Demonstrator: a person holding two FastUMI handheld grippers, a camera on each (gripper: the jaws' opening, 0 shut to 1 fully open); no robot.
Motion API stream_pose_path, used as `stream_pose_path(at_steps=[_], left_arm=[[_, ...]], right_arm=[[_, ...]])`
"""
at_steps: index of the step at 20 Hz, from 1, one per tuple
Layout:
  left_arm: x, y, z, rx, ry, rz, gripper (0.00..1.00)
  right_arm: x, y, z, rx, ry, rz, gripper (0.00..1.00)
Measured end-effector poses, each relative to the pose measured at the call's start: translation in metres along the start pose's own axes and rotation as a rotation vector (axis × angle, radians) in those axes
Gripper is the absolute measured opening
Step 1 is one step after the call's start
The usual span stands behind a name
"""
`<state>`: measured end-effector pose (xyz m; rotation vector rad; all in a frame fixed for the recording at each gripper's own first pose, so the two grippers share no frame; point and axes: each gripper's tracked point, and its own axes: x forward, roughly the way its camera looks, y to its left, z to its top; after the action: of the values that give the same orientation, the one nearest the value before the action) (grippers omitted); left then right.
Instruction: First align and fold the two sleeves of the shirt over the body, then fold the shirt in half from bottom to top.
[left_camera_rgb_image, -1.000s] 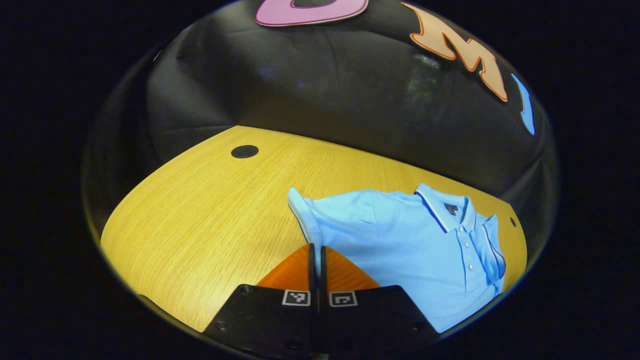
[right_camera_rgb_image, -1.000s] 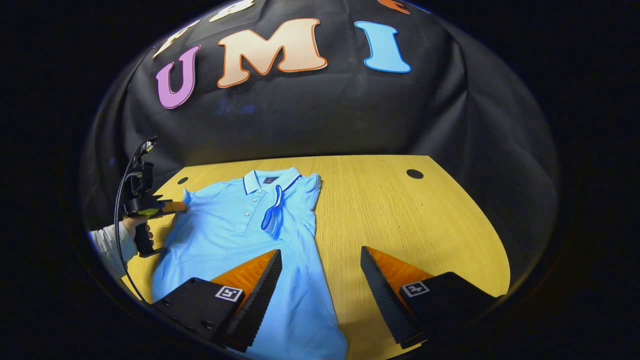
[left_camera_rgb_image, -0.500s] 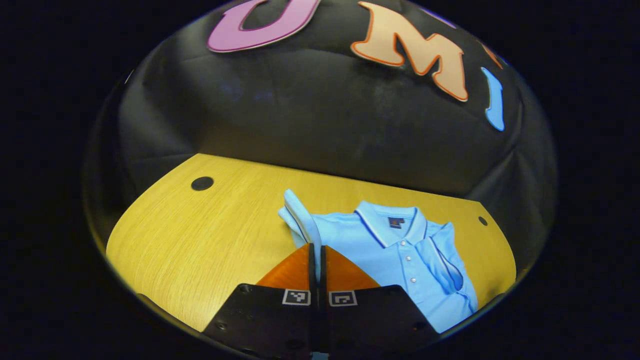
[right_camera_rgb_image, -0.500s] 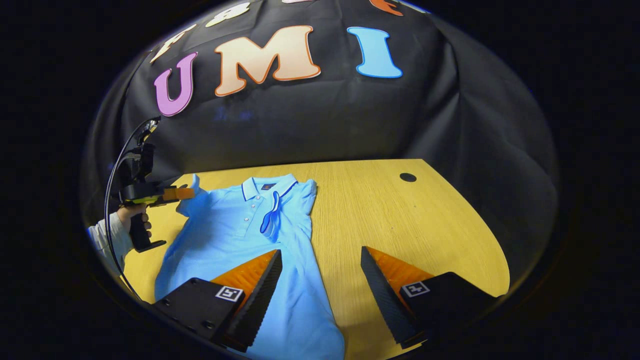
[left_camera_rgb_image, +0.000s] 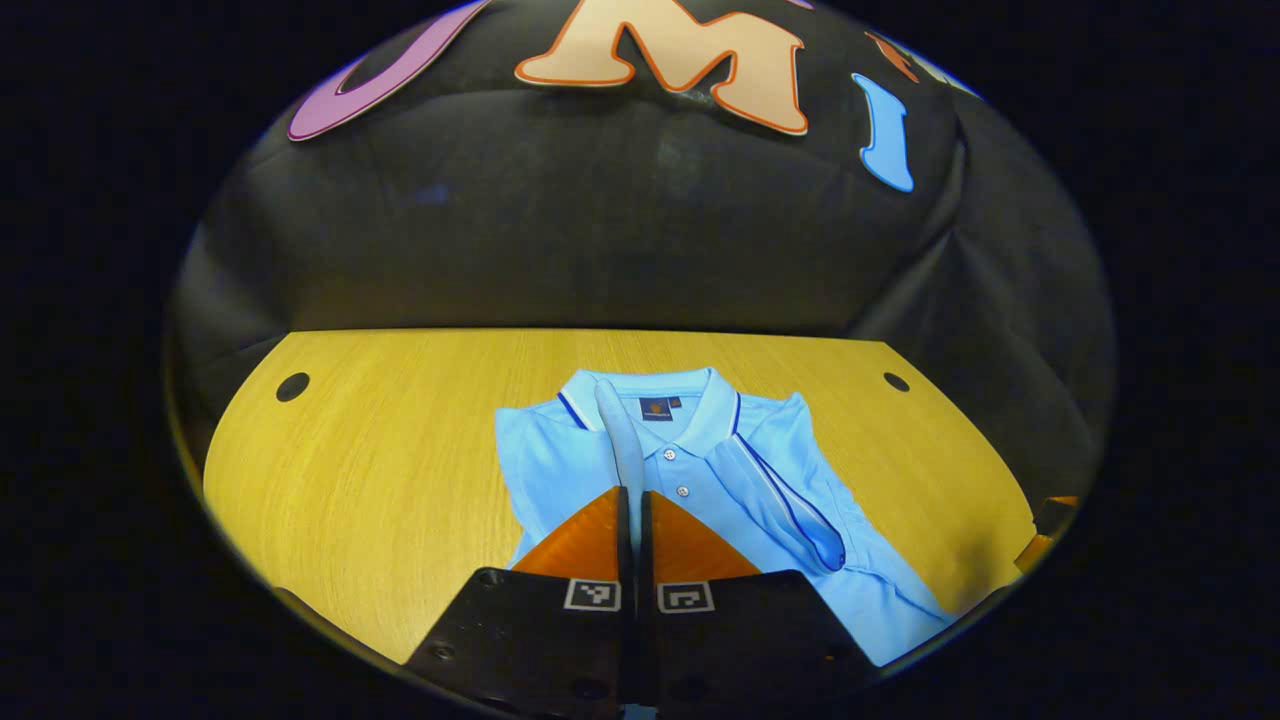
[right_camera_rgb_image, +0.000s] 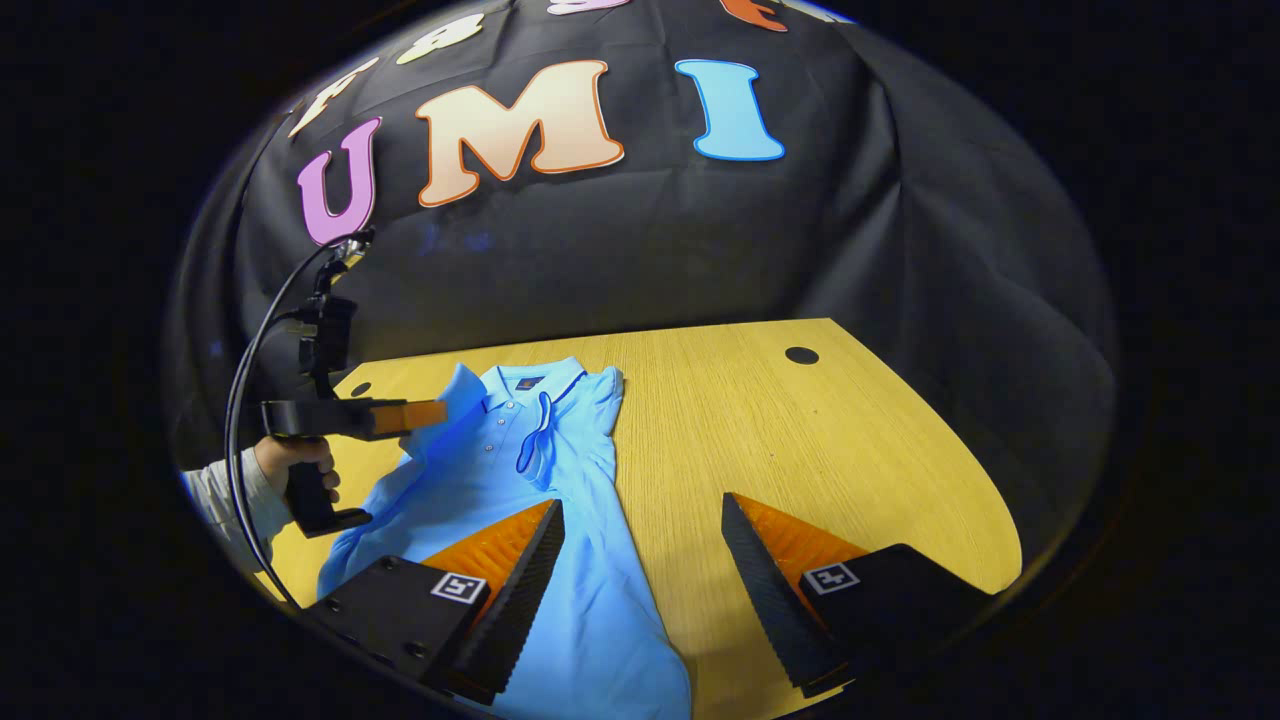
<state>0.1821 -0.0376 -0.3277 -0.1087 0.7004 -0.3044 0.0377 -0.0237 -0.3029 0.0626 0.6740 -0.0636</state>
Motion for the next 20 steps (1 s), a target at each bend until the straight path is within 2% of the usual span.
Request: stream_pose_path(at_steps=[1, 4, 8, 9, 11, 14, 15, 20], left_arm=[[0.005, 0.002, -0.003, 0.003, 0.009, 0.010, 0.00], [0.007, 0.000, -0.015, -0.014, 0.035, -0.013, 0.03], [-0.013, 0.007, -0.014, -0.014, 0.000, -0.009, 1.00], [-0.025, 0.003, -0.016, -0.032, -0.006, -0.020, 0.96], [-0.053, 0.004, -0.019, -0.050, -0.031, -0.012, 0.96], [-0.106, 0.007, -0.026, -0.026, -0.085, 0.036, 0.96], [-0.126, 0.008, -0.031, -0.017, -0.093, 0.053, 0.95], [-0.200, 0.005, -0.057, 0.023, -0.130, 0.100, 0.95]], right_arm=[[0.002, 0.002, 0.000, 0.005, 0.002, 0.000, 0.95], [0.010, 0.010, 0.002, 0.010, -0.003, -0.003, 0.99], [0.010, 0.019, 0.007, -0.013, -0.034, -0.009, 0.99], [0.007, 0.021, 0.008, -0.020, -0.044, -0.009, 0.95], [-0.002, 0.025, 0.007, -0.041, -0.053, 0.009, 0.99], [-0.023, 0.032, 0.005, -0.080, -0.082, 0.060, 0.96], [-0.029, 0.035, 0.000, -0.093, -0.090, 0.072, 0.99], [-0.068, 0.036, -0.023, -0.106, -0.097, 0.105, 0.99]])
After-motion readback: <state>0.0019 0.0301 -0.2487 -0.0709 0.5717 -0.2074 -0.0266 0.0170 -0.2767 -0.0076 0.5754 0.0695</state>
